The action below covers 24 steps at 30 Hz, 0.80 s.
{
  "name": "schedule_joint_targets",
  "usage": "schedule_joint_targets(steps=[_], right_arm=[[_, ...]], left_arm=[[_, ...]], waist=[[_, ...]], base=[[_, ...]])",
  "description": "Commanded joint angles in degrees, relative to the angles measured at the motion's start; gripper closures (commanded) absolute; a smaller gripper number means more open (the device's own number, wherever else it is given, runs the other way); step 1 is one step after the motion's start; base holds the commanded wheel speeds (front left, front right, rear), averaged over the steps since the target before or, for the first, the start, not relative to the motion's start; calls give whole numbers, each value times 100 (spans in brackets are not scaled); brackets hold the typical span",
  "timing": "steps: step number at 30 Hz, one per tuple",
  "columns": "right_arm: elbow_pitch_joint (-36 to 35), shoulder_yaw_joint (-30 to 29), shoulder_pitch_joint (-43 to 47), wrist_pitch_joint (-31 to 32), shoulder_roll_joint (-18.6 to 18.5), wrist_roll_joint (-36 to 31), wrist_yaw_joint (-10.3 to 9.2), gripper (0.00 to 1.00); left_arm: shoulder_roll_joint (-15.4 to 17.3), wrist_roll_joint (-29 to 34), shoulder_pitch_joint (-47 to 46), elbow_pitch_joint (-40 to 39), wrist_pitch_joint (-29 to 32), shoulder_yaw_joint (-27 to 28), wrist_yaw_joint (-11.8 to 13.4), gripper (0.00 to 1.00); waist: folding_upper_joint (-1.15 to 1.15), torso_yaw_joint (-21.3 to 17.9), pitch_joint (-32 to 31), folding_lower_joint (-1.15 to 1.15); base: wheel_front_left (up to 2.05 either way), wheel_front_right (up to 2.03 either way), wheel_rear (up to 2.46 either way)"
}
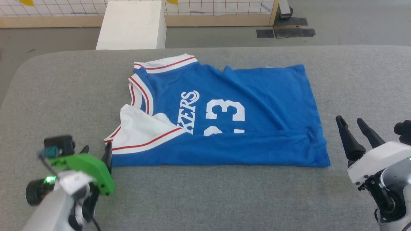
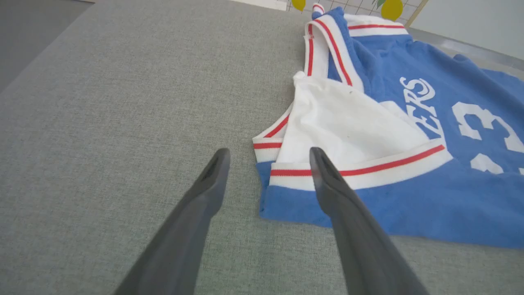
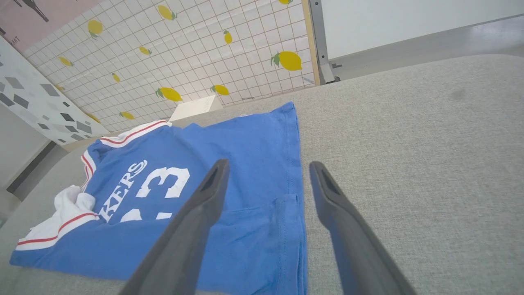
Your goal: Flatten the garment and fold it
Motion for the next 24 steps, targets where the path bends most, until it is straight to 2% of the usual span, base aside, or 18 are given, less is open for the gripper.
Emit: schedule_joint_targets(steps=[1,6,9,14,20,21,22,23,24], right_arm=[[-17,-2,-56,30,-4,39,-6,0],[-20,27,-112,96,30,59,-6,0],[-35,39,-148,104,43,55,-6,0],[-64,51,-208,115,35,48,-6,0],[-105,42,-269,140,12,41,-6,0],[-107,40,-274,145,9,37,-6,0],[-110,41,-281,155,3,30,-6,0],[-113,40,-285,161,-1,26,-6,0],[-119,40,-290,169,-9,20,-6,0]], left_arm=[[117,-10,-259,34,380,-100,62,0],[370,-51,-825,180,2138,-584,134,0],[447,-107,-1059,250,2904,-790,129,0],[517,-160,-1234,383,3524,-905,232,0],[457,-366,-1114,551,3666,-843,297,0],[426,-436,-1069,582,3698,-829,290,18],[388,-504,-1023,592,3694,-804,281,78],[365,-550,-983,595,3689,-789,277,100],[362,-586,-933,602,3728,-800,264,100]], waist=[[0,-9,72,0],[0,-57,232,0],[0,-101,328,0],[0,-198,483,0],[0,-272,636,0],[0,-276,647,0],[0,-280,662,0],[0,-280,672,0],[0,-276,681,0]], base=[[0,0,0],[0,0,0],[0,0,0],[0,0,0],[0,0,0],[0,0,0],[0,0,0],[0,0,0],[0,0,0]])
